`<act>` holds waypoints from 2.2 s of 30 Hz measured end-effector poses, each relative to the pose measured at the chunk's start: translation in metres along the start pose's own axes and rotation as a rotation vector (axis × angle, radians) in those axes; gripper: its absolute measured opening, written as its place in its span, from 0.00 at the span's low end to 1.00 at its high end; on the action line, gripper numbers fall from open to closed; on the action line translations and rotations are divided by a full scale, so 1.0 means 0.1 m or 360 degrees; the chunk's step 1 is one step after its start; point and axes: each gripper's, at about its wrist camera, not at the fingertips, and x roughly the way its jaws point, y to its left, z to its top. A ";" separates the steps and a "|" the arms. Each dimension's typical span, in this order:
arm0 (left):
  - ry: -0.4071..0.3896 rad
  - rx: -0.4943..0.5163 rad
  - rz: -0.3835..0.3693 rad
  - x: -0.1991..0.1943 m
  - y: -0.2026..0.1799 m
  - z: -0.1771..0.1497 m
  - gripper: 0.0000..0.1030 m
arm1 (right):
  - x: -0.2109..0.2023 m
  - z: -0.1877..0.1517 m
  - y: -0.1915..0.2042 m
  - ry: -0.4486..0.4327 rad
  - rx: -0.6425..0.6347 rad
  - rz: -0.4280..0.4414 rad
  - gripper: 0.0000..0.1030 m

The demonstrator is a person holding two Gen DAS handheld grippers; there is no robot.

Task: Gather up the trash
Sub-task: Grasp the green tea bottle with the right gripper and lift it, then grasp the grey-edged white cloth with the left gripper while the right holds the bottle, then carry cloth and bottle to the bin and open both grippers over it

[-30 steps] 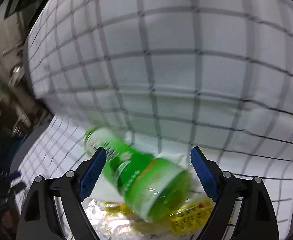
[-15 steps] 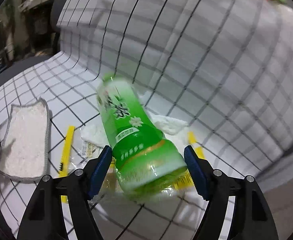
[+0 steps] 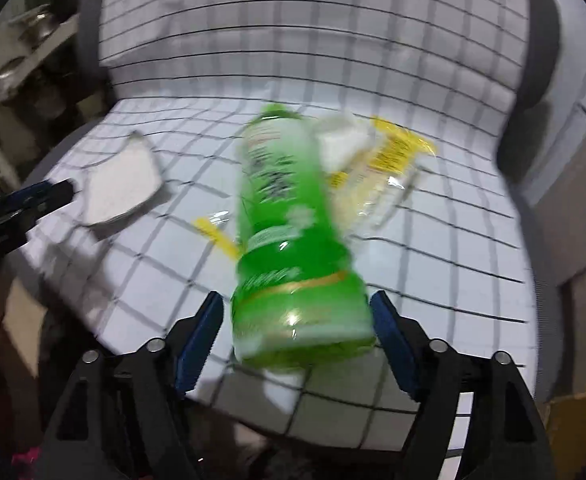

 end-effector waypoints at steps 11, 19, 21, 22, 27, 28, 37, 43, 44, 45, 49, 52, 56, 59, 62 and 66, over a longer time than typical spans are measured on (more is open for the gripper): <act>-0.0003 -0.0059 0.0060 -0.10 0.21 -0.04 0.59 | 0.39 0.68 -0.16 0.0087 -0.0047 0.0023 0.77; 0.0047 -0.0054 0.0027 -0.04 0.24 -0.09 0.59 | 0.06 0.52 -0.18 -0.0125 0.0050 0.0036 0.56; 0.0063 -0.0023 -0.0006 -0.01 0.18 -0.10 0.59 | -0.13 0.45 -0.21 -0.0220 0.0059 0.0038 0.56; 0.0072 -0.0009 -0.0026 0.00 0.14 -0.10 0.59 | -0.24 0.40 -0.22 -0.0270 0.0069 0.0035 0.56; 0.0064 0.0064 -0.0045 0.15 -0.09 0.02 0.69 | -0.57 0.23 -0.32 -0.0403 0.0140 0.0004 0.56; 0.0063 0.0096 -0.0031 0.21 -0.11 0.05 0.69 | -0.62 0.19 -0.35 -0.0422 0.0163 -0.0002 0.56; 0.0195 0.0179 -0.0021 0.68 -0.12 -0.06 0.66 | -0.78 -0.03 -0.44 -0.0446 0.0229 -0.0013 0.56; 0.0068 0.0197 -0.0040 0.53 -0.17 0.02 0.08 | -0.85 -0.13 -0.40 -0.0465 0.0239 -0.0008 0.56; 0.0029 0.0188 -0.0052 0.45 -0.16 0.04 0.07 | -0.88 -0.14 -0.40 -0.0477 0.0241 -0.0010 0.56; -0.0015 0.0170 -0.0082 0.34 -0.16 0.06 0.07 | -0.93 -0.16 -0.41 -0.0499 0.0245 -0.0015 0.56; -0.0154 0.0130 -0.0199 -0.14 -0.23 0.10 0.07 | -1.06 -0.25 -0.43 -0.0556 0.0276 -0.0038 0.56; -0.0194 0.0171 -0.0266 -0.37 -0.39 0.04 0.07 | -1.18 -0.37 -0.48 -0.0593 0.0320 -0.0064 0.56; -0.0201 0.0267 -0.0367 -0.56 -0.82 -0.13 0.07 | -1.36 -0.61 -0.59 -0.0635 0.0389 -0.0132 0.56; -0.0195 0.0344 -0.0450 -0.63 -1.13 -0.27 0.07 | -1.48 -0.81 -0.70 -0.0639 0.0451 -0.0204 0.55; -0.0177 0.0474 -0.0556 -0.69 -1.50 -0.41 0.07 | -1.62 -1.05 -0.83 -0.0645 0.0517 -0.0284 0.55; -0.0129 0.0626 -0.0693 -0.73 -1.95 -0.59 0.07 | -1.81 -1.40 -1.02 -0.0658 0.0633 -0.0393 0.55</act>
